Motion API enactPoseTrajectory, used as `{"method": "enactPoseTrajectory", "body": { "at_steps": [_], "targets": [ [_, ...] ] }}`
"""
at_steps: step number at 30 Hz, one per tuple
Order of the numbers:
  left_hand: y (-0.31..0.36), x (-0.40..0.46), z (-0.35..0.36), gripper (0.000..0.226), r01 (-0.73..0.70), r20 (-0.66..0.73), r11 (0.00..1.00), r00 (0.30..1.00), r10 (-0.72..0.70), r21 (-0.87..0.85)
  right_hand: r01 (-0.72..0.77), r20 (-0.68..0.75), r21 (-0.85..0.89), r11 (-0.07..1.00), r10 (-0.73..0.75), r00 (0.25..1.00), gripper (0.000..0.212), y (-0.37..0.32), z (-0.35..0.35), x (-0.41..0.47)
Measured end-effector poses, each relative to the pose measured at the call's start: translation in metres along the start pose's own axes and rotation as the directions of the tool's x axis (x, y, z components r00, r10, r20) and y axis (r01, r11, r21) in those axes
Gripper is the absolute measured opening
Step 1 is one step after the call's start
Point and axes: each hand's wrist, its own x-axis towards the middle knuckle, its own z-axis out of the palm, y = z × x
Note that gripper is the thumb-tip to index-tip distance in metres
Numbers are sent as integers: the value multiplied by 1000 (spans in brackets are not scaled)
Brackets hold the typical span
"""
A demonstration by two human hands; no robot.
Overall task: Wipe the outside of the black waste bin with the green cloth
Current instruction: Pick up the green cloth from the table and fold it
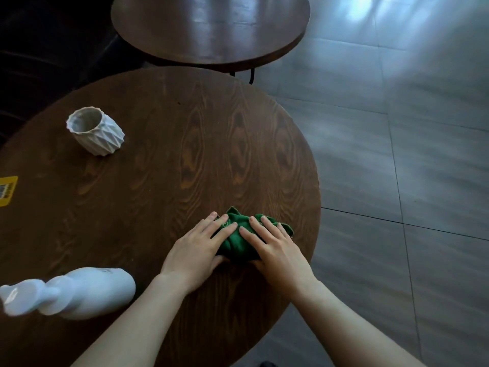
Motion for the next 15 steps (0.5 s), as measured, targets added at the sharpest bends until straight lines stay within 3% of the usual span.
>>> {"method": "enactPoseTrajectory", "body": {
  "at_steps": [5,15],
  "targets": [
    [6,-5,-10,66,6,-19,1000,1000,-6,20,-12,21,25,1000,11,1000,64,-7,-8,-1],
    [16,-37,-60,60,24,-107,1000,994,-25,-7,-33,-65,-15,999,32,997,59,-48,-62,-22]
  ]
}}
